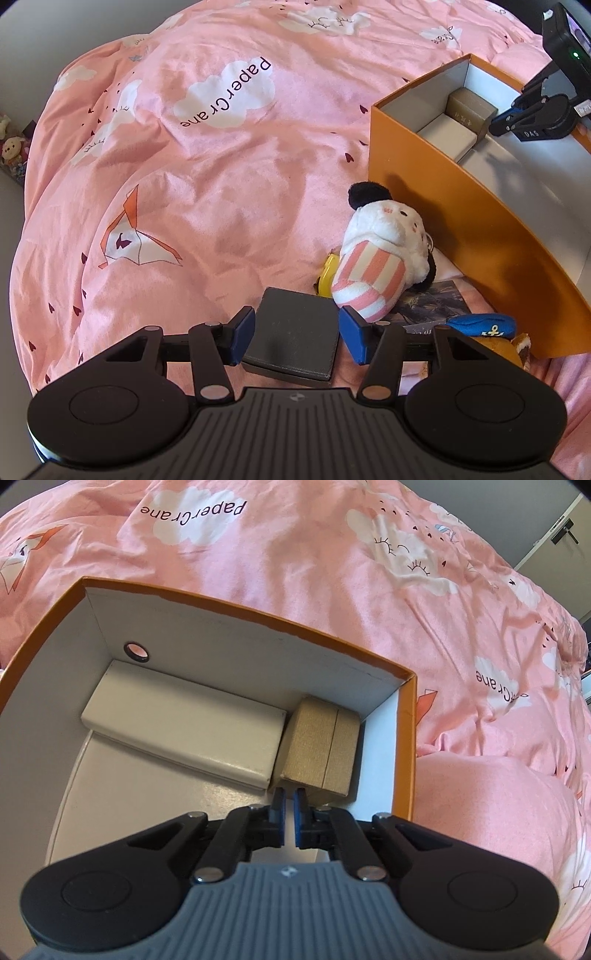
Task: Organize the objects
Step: 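Grasp the dark grey square box with the left gripper and lift it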
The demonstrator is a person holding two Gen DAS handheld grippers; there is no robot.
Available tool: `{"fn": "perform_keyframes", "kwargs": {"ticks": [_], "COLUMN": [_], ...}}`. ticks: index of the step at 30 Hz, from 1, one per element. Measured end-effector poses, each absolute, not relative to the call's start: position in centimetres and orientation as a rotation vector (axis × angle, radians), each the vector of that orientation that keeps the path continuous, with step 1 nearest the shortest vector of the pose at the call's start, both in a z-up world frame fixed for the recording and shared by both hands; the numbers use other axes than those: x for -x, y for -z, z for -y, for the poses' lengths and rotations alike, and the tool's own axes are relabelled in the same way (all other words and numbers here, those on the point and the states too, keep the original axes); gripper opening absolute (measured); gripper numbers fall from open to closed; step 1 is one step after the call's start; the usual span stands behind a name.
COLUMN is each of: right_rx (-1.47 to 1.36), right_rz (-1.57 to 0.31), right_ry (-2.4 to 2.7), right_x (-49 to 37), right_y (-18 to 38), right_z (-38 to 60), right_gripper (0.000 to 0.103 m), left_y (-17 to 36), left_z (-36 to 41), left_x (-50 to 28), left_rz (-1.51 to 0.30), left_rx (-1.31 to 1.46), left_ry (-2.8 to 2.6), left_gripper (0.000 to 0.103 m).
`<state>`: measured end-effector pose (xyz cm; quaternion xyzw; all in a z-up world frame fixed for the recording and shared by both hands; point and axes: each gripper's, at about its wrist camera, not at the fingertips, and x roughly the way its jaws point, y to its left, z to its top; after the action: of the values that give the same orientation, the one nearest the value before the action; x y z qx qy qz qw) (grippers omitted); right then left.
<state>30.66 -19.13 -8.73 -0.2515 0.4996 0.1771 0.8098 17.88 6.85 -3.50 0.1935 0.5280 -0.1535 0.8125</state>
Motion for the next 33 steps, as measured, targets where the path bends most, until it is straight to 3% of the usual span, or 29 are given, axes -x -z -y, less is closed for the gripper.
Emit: {"fn": "perform_keyframes", "kwargs": {"ticks": [16,24,29,33], "right_rx": [0.178,0.085,0.2,0.311], "right_rz": [-0.847,-0.858,-0.892,-0.931], "right_ry": [-0.635,-0.8,-0.876,-0.92], "right_x": [-21.5,-16.2,-16.0,-17.7], "right_y": [0.2,1.5,2.5,3.3], "right_z": [15.9,12.7,9.7,6.9], "right_gripper": [0.01,0.012,0.012,0.013], "left_y": [-1.3,0.1,1.4,2.8], "left_z": [-7.7,-8.3,-9.5,-11.7], "left_x": [-13.1,-9.4,-10.5,-13.1], "left_rz": [-1.02,-1.009,-1.054,-1.136], "left_rx": [-0.179,-0.049,-0.108,0.019], "left_ry": [0.334,0.312,0.285,0.223], "left_gripper": [0.057,0.057,0.059,0.06]}}
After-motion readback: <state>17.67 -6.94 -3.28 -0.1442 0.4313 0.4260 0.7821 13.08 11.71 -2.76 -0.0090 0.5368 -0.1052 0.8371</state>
